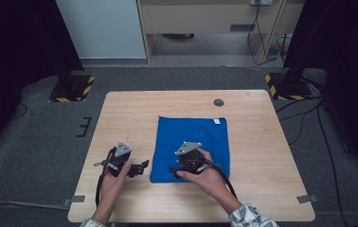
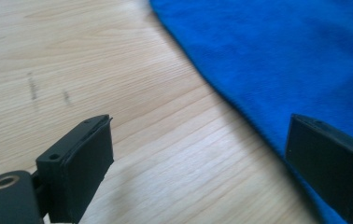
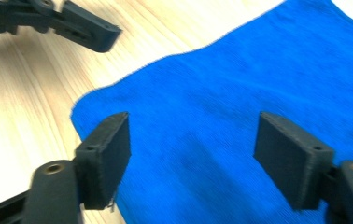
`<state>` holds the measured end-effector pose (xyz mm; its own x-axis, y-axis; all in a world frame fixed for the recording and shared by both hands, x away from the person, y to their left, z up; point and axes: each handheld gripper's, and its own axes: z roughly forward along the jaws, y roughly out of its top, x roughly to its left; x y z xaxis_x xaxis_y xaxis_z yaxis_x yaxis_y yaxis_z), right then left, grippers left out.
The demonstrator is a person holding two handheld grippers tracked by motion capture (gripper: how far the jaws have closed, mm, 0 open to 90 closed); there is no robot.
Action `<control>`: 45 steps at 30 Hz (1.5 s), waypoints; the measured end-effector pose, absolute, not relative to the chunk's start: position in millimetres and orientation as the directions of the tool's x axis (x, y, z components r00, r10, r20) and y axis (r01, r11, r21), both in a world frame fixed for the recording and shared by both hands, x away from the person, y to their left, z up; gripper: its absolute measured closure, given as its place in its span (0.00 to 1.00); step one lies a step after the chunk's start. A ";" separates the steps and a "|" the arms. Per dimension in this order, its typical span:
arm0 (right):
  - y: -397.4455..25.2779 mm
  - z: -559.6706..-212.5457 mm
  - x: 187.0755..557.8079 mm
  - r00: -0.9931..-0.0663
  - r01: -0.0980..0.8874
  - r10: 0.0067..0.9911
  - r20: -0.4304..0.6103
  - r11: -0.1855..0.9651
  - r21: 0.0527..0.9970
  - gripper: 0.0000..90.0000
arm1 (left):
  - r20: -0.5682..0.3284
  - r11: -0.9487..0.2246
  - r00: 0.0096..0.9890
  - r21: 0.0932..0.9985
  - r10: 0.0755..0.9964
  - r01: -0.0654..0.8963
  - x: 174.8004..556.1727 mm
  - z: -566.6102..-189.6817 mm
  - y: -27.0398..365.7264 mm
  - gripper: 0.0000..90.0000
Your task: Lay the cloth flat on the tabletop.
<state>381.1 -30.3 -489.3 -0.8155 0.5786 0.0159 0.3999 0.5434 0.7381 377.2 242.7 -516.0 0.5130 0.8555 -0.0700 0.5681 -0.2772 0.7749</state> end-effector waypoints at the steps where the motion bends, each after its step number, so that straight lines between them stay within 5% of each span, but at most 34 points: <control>1: -27.2 -489.7 380.4 -0.817 0.398 0.576 0.018 0.542 0.740 0.33 | -0.071 -0.273 0.508 0.775 0.858 0.570 377.4 -515.9 244.1 0.08; 15: 10.5 -497.8 368.9 -0.859 0.364 0.511 0.027 0.573 0.734 0.43 | -0.062 -0.274 0.499 0.774 0.864 0.570 378.1 -516.3 246.1 0.09; 26: 25.1 -502.7 359.5 -0.881 0.317 0.474 0.006 0.581 0.750 0.68 | -0.061 -0.258 0.472 0.772 0.879 0.581 378.7 -516.7 251.1 0.10; 39: 48.6 -520.1 353.9 -0.879 0.328 0.477 -0.014 0.625 0.709 0.49 | -0.080 -0.243 0.471 0.775 0.879 0.584 379.1 -516.8 253.2 0.10; 45: 53.5 -527.4 355.3 -0.872 0.343 0.489 -0.012 0.628 0.699 0.52 | -0.096 -0.229 0.473 0.780 0.876 0.582 378.3 -516.1 255.0 0.10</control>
